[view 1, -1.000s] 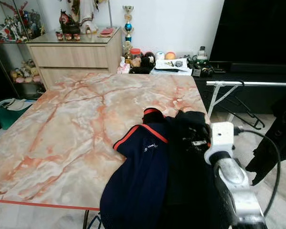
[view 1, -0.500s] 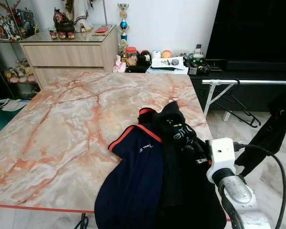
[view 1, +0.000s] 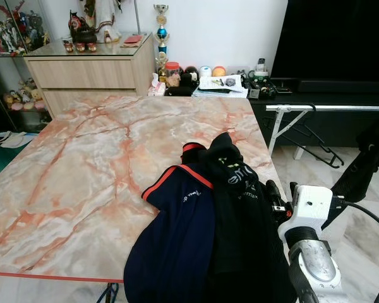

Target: Hang hanger

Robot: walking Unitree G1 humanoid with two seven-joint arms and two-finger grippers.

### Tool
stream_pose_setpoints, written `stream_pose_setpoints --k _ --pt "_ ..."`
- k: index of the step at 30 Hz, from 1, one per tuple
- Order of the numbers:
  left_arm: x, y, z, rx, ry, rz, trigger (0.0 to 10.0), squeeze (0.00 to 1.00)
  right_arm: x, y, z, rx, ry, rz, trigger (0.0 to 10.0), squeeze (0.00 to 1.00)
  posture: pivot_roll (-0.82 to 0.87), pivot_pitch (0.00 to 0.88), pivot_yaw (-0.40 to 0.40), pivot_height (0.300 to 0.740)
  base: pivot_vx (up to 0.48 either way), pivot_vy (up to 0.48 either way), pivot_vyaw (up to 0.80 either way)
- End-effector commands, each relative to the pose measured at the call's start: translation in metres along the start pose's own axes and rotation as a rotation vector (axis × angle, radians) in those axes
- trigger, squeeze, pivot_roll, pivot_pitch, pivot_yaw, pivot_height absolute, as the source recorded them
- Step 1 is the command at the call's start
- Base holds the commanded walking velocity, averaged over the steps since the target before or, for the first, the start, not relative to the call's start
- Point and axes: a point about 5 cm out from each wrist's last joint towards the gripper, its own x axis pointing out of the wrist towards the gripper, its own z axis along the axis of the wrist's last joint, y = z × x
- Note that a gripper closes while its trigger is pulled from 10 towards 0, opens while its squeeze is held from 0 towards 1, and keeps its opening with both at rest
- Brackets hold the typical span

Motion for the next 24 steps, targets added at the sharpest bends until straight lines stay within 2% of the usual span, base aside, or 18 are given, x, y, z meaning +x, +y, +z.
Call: stream_pose_setpoints --k 1,3,7,15,18,21,23,24 --pt "0.0 -0.001 -0.003 0.013 0.029 0.005 10.0 0.0 0.001 0.001 0.007 0.009 -0.033 -0.005 10.0 0.0 0.09 0.007 0.022 0.74 0.0 0.0 0.0" --pt "0.002 -0.008 0.001 0.017 0.027 -0.003 10.0 0.0 0.002 -0.001 0.007 0.007 -0.033 -0.02 10.0 0.0 0.09 0.007 0.021 0.74 0.0 0.0 0.0" --pt "0.004 -0.014 0.001 0.013 0.031 -0.004 10.0 0.0 0.002 -0.003 0.006 -0.003 -0.034 -0.021 10.0 0.0 0.09 0.009 0.019 0.74 0.0 0.0 0.0" --pt "0.004 -0.018 0.0 0.023 0.035 -0.009 10.0 0.0 0.001 -0.004 0.005 -0.01 -0.029 -0.025 10.0 0.0 0.09 0.01 0.019 0.74 0.0 0.0 0.0" --pt "0.005 -0.022 0.001 0.026 0.034 -0.014 10.0 0.0 0.001 -0.005 0.004 -0.015 -0.026 -0.024 10.0 0.0 0.09 0.011 0.019 0.74 0.0 -0.296 0.0" --pt "0.006 -0.033 0.003 0.028 0.031 -0.024 10.0 0.0 0.001 -0.005 0.005 -0.049 -0.034 -0.008 10.0 0.0 0.09 0.01 0.019 0.74 0.0 -0.306 0.0" --pt "0.007 -0.036 0.004 0.028 0.03 -0.026 10.0 0.0 0.002 -0.005 0.006 -0.064 -0.039 0.002 10.0 0.0 0.09 0.01 0.02 0.74 0.0 -0.306 0.35" --pt "0.006 -0.031 0.002 0.027 0.034 -0.022 10.0 0.0 0.002 -0.004 0.007 -0.081 -0.044 0.015 10.0 0.0 0.09 0.01 0.021 0.74 0.0 -0.304 0.8"
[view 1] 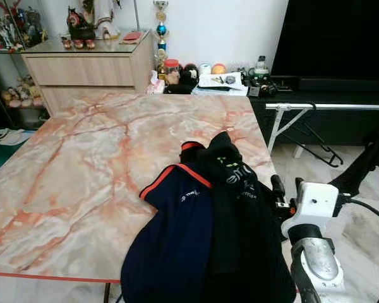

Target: Hang hanger

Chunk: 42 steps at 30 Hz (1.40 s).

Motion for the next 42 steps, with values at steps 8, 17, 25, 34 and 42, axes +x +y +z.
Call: stream_pose_setpoints --k 8,17,25,34,42 --pt "-0.0014 0.0028 -0.0053 0.01 0.016 -0.006 10.0 0.0 0.001 0.0014 0.0023 0.01 -0.017 0.007 10.0 0.0 0.09 0.01 0.021 0.74 0.0 -0.304 0.4" --pt "-0.0018 0.0038 -0.0064 0.007 0.018 -0.008 10.0 0.0 0.0011 0.0 0.0021 0.017 -0.018 0.0 10.0 0.0 0.1 0.011 0.022 0.74 0.0 -0.305 0.0" --pt "-0.0015 0.0034 -0.0056 0.005 0.017 -0.011 10.0 0.0 0.0015 0.0002 0.0021 0.017 -0.019 0.004 10.0 0.0 0.1 0.011 0.022 0.74 0.0 -0.306 0.0" --pt "-0.0014 0.0027 -0.0054 0.004 0.016 -0.015 10.0 0.0 0.0015 0.0001 0.0018 0.017 -0.018 0.003 10.0 0.0 0.09 0.01 0.022 0.74 0.0 -0.305 0.0" --pt "-0.0014 0.0027 -0.0052 0.004 0.016 -0.017 10.0 0.0 0.002 -0.0001 0.0011 0.018 -0.015 0.002 10.0 0.0 0.09 0.009 0.022 0.74 0.0 -0.305 0.0"
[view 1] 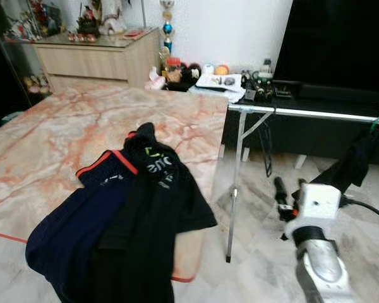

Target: Hang hanger

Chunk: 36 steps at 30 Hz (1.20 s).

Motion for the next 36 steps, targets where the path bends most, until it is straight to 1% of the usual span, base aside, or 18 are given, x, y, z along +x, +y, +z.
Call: stream_pose_setpoints --k 1,10,16,20,24,27,29,30,32,33,36 --pt "-0.001 0.004 -0.003 -0.002 0.01 0.009 10.0 0.0 0.001 0.01 0.004 0.021 -0.019 0.031 10.0 0.0 0.09 0.009 0.022 0.74 0.0 -0.304 0.0" --pt "-0.001 0.004 -0.003 -0.001 0.009 0.006 10.0 0.0 0.002 0.009 0.003 0.018 -0.013 0.026 10.0 0.0 0.09 0.008 0.024 0.74 0.0 -0.306 0.0" --pt "-0.001 0.004 -0.003 -0.001 0.01 0.004 10.0 0.0 0.002 0.007 -0.002 0.022 0.009 0.004 10.0 0.0 0.09 0.01 0.024 0.74 0.0 -0.305 0.0" --pt "-0.001 0.004 -0.003 -0.002 0.012 0.003 10.0 0.0 -0.001 -0.003 -0.02 0.069 0.088 -0.077 10.0 0.0 0.1 0.012 0.022 0.74 0.0 -0.305 0.0" --pt "-0.001 0.004 -0.003 -0.003 0.012 0.003 10.0 0.0 -0.004 -0.01 -0.031 0.109 0.136 -0.127 10.0 0.0 0.1 0.012 0.022 0.74 0.0 -0.307 0.0" --pt "-0.001 0.004 -0.003 -0.001 0.012 0.001 10.0 0.0 -0.008 -0.02 -0.045 0.157 0.194 -0.196 10.0 0.0 0.1 0.013 0.024 0.74 0.0 -0.307 0.0" --pt "-0.001 0.004 -0.003 -0.002 0.012 0.001 10.0 0.0 -0.009 -0.021 -0.047 0.164 0.201 -0.203 10.0 0.0 0.1 0.013 0.024 0.74 0.0 -0.309 0.0" --pt "-0.001 0.004 -0.003 -0.002 0.011 0.001 10.0 0.0 -0.011 -0.025 -0.055 0.197 0.232 -0.232 10.0 0.0 0.1 0.013 0.024 0.74 0.0 -0.304 0.0" --pt "-0.001 0.004 -0.003 -0.001 0.011 0.001 10.0 0.0 -0.013 -0.026 -0.06 0.218 0.254 -0.249 10.0 0.0 0.1 0.013 0.024 0.74 0.0 -0.306 0.0" --pt "-0.001 0.004 -0.003 0.0 0.011 0.0 10.0 0.0 -0.014 -0.027 -0.066 0.234 0.283 -0.261 10.0 0.0 0.1 0.013 0.024 0.74 0.0 -0.304 -0.42" --pt "-0.001 0.004 -0.003 0.001 0.01 0.001 10.0 0.0 -0.015 -0.028 -0.072 0.267 0.304 -0.282 10.0 0.0 0.1 0.014 0.025 0.74 0.0 -0.304 -0.8"
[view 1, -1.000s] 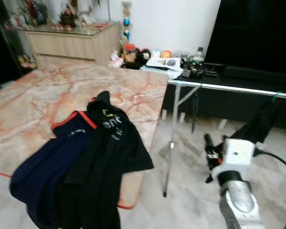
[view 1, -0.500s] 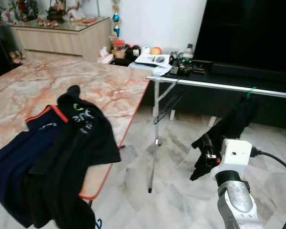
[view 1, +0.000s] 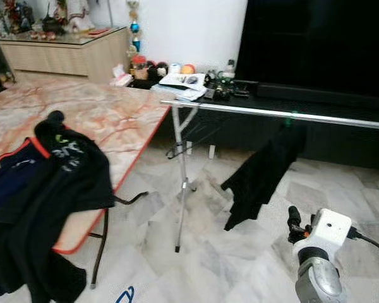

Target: Hang hanger

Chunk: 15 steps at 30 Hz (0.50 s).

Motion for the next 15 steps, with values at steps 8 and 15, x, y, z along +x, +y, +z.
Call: stream_pose_setpoints --k 8,15 --pt "-0.001 0.002 -0.003 0.008 0.01 0.0 10.0 0.0 0.002 0.0 -0.014 0.012 0.037 -0.01 10.0 0.0 0.1 0.014 0.025 0.74 0.0 -0.306 -0.3" --pt "-0.001 0.003 -0.002 0.025 0.004 0.003 10.0 0.0 0.003 0.0 -0.022 0.006 0.058 -0.013 10.0 0.0 0.1 0.014 0.031 0.74 0.0 -0.305 0.0"
